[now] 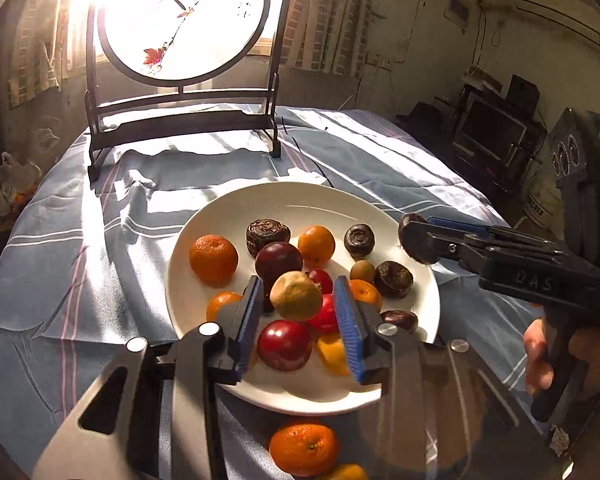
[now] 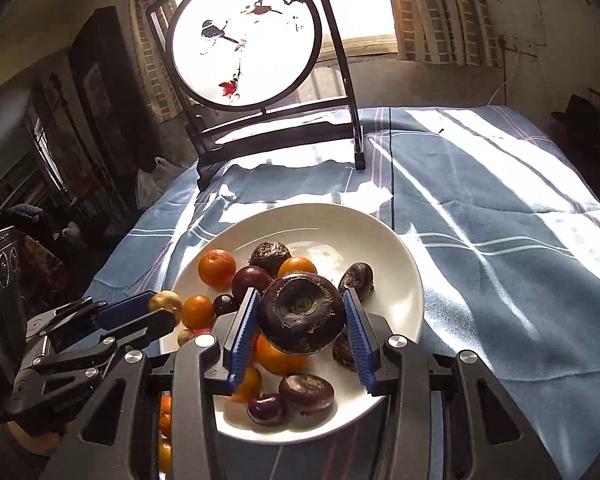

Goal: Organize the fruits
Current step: 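Place the pale fruit and passion fruit on the plate, opening both grippers, then grasp an orange with the left gripper while the right grasps a yellow grapefruit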

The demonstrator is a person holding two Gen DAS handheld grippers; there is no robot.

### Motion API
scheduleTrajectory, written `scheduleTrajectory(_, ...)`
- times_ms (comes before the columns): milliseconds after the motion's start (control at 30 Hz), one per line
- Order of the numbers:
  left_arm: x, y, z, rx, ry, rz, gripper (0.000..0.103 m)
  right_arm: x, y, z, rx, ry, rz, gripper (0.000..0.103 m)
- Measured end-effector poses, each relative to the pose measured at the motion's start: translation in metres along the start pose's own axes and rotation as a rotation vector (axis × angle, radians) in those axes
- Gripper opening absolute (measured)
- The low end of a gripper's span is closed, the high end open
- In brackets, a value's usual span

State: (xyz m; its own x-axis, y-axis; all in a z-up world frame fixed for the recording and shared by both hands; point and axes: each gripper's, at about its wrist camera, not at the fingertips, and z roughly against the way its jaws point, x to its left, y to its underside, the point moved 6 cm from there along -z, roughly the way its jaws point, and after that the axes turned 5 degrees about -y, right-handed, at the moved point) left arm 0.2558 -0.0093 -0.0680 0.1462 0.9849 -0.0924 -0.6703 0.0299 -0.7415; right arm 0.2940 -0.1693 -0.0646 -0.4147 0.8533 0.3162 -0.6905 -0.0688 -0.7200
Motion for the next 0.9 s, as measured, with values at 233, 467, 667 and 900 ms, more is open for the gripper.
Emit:
scheduleTrajectory(233,0.025,0.021,0.023,-0.015,-0.011,0.071,0.066,0.034,0.034,0.019,0.021,-0.068,0.058,0.066)
scheduleTrajectory(467,0.049,0.08,0.066,-0.009,-0.063,0.073,0.077,0.112,0.128,0.029,0.159,-0.122,0.333,0.076)
scheduleTrajectory(667,0.061,0.109,0.077,0.033,-0.113,0.065,0.077,0.135,0.143,0.001,0.204,-0.076,0.372,0.074)
scheduleTrajectory(900,0.037,0.117,0.065,0.075,-0.107,-0.015,0.076,0.112,0.146,0.012,0.192,-0.095,0.252,0.043)
